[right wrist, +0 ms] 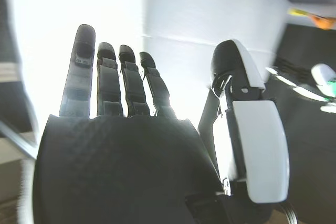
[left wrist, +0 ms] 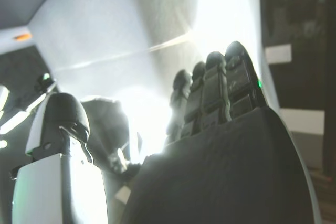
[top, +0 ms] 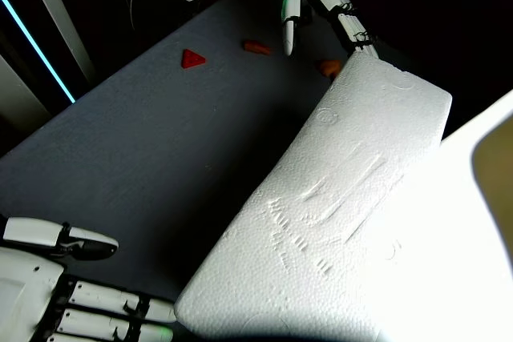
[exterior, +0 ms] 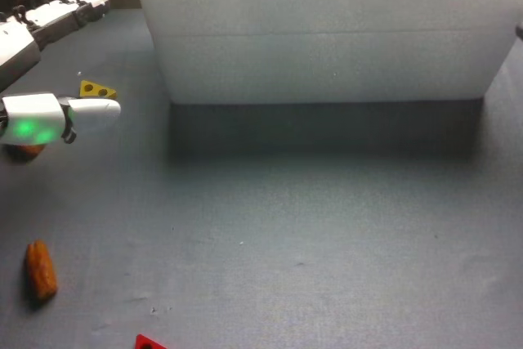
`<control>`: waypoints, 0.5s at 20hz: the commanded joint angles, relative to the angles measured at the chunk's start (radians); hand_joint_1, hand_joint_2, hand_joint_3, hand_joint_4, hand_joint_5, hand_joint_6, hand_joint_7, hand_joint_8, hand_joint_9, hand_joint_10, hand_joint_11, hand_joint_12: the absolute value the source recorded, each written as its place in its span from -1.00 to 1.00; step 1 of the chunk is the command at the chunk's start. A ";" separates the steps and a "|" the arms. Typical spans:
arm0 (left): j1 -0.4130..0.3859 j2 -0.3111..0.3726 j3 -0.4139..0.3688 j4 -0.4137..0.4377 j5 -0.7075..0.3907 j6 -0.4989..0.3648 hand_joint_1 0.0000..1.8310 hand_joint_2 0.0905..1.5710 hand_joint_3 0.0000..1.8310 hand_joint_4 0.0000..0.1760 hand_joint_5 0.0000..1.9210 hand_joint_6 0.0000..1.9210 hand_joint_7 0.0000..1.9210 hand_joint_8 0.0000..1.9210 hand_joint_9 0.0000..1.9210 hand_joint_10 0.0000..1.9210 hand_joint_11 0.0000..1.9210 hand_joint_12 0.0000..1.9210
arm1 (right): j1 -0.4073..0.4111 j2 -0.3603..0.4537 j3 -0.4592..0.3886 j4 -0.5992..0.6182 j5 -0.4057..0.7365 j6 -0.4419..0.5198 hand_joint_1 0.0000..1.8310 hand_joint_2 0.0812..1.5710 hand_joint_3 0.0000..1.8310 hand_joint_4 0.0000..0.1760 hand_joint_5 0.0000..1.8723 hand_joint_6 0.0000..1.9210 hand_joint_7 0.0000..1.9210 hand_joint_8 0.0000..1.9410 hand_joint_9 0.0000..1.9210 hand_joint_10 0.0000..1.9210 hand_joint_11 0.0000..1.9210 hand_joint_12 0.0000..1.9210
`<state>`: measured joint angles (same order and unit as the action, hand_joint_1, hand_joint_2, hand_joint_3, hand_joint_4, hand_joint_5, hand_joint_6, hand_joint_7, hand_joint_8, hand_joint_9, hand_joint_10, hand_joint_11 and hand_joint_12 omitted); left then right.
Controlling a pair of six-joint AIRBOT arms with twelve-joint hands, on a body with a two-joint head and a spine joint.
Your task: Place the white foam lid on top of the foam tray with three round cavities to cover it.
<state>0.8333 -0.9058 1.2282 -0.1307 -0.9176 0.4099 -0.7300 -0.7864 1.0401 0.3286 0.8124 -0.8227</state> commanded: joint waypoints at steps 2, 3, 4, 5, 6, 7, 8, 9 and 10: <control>0.012 0.024 -0.024 0.004 -0.178 -0.007 -0.37 0.39 -1.00 -1.00 -0.90 -1.00 -0.99 -1.00 -1.00 -1.00 -1.00 -1.00 | -0.017 0.024 -0.011 -0.001 0.157 0.024 -0.52 0.57 -1.00 -1.00 -0.99 -1.00 -1.00 -1.00 -1.00 -1.00 -1.00 -0.54; 0.028 0.030 -0.042 0.010 -0.205 -0.013 -0.38 0.39 -1.00 -1.00 -0.90 -1.00 -0.99 -1.00 -1.00 -1.00 -1.00 -1.00 | -0.039 0.025 -0.023 -0.011 0.181 0.040 -0.53 0.57 -1.00 -1.00 -0.97 -1.00 -1.00 -1.00 -0.99 -1.00 -1.00 -0.31; 0.038 0.033 -0.054 0.018 -0.223 -0.021 -0.37 0.38 -1.00 -1.00 -0.89 -0.99 -0.98 -0.99 -1.00 -1.00 -0.99 -0.99 | -0.052 0.025 -0.032 -0.022 0.199 0.050 -0.52 0.59 -1.00 -1.00 -0.98 -1.00 -1.00 -1.00 -0.99 -1.00 -1.00 -0.16; 0.046 0.036 -0.065 0.031 -0.236 -0.028 -0.38 0.38 -1.00 -1.00 -0.89 -0.99 -0.97 -0.99 -1.00 -1.00 -0.99 -0.99 | -0.060 0.025 -0.041 -0.036 0.211 0.061 -0.52 0.62 -0.99 -1.00 -1.00 -1.00 -1.00 -1.00 -0.98 -0.99 -1.00 -0.13; 0.050 0.037 -0.079 0.050 -0.248 -0.034 -0.37 0.38 -1.00 -1.00 -0.88 -0.99 -0.97 -0.99 -1.00 -1.00 -0.99 -0.99 | -0.063 0.025 -0.051 -0.053 0.219 0.065 -0.53 0.64 -0.99 -1.00 -1.00 -1.00 -1.00 -1.00 -0.96 -0.98 -1.00 -0.10; 0.054 0.038 -0.091 0.067 -0.259 -0.040 -0.39 0.39 -1.00 -1.00 -0.90 -1.00 -0.99 -1.00 -1.00 -1.00 -1.00 -1.00 | -0.063 0.025 -0.060 -0.070 0.221 0.065 -0.56 0.65 -1.00 -1.00 -0.98 -1.00 -0.99 -1.00 -0.95 -0.98 -1.00 0.00; 0.056 0.038 -0.100 0.081 -0.270 -0.045 -0.41 0.40 -0.99 -1.00 -0.91 -1.00 -1.00 -1.00 -1.00 -1.00 -1.00 -1.00 | -0.063 0.025 -0.067 -0.084 0.224 0.066 -0.58 0.67 -0.99 -1.00 -0.98 -1.00 -0.99 -1.00 -0.95 -0.98 -1.00 0.02; 0.056 0.038 -0.110 0.098 -0.277 -0.052 -0.44 0.40 -0.99 -1.00 -0.91 -1.00 -1.00 -1.00 -1.00 -1.00 -1.00 -1.00 | -0.063 0.024 -0.073 -0.102 0.227 0.071 -0.60 0.69 -0.99 -1.00 -1.00 -1.00 -1.00 -1.00 -0.95 -0.98 -1.00 0.03; 0.055 0.036 -0.117 0.119 -0.284 -0.063 -0.49 0.40 -0.99 -1.00 -0.93 -1.00 -1.00 -1.00 -1.00 -1.00 -1.00 -1.00 | -0.063 0.024 -0.077 -0.126 0.230 0.083 -0.66 0.72 -0.99 -1.00 -1.00 -1.00 -0.99 -1.00 -0.93 -0.97 -1.00 0.15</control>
<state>0.8936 -0.8803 1.1084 0.0116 -1.0698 0.3515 -0.7971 -0.7753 0.9615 0.1829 0.9188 -0.7425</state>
